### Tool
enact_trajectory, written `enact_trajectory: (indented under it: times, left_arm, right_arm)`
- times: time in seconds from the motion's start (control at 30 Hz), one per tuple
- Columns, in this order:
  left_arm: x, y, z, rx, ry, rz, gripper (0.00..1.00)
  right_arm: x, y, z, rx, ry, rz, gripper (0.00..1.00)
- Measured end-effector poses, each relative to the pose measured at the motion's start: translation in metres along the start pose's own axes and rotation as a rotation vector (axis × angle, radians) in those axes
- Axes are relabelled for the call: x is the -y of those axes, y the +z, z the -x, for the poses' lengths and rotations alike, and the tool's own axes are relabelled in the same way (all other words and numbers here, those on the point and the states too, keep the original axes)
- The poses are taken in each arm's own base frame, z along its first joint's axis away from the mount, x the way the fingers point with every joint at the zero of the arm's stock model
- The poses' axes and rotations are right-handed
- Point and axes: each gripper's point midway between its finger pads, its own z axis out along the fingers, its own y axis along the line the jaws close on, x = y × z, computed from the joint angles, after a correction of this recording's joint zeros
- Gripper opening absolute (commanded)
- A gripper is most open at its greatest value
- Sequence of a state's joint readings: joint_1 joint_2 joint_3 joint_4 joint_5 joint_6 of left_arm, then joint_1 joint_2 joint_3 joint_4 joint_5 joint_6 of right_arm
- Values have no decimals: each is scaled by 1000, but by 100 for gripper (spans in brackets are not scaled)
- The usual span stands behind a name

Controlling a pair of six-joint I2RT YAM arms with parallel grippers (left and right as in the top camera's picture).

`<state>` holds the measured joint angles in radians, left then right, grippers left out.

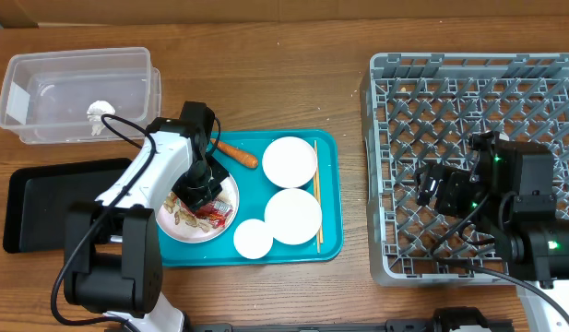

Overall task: Sort waste into correct bins and load items into the dishwasher
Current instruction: 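Reach the left gripper to the plate and grasp the red wrapper, then lift the red wrapper and drop it into the clear bin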

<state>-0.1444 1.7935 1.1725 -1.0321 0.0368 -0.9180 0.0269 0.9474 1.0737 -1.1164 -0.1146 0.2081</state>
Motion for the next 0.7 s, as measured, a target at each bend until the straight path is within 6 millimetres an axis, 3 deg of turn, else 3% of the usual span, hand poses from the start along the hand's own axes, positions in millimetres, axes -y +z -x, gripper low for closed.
enact_trajectory:
  times: [0.2, 0.3, 0.53, 0.7]
  left_arm:
    - [-5, -2, -2, -9, 10, 25, 4]
    - [-8, -14, -1, -6, 22, 49, 4]
    - [4, -71, 20, 84, 77, 47, 4]
    - [11, -100, 32, 148, 101, 28, 4]
  right_arm:
    - [0, 0, 0, -1, 0, -1, 100]
    - [0, 0, 0, 0, 0, 0, 100]
    - [1, 0, 0, 0, 1, -4, 100]
    - [3, 0, 1, 4, 1, -18, 100]
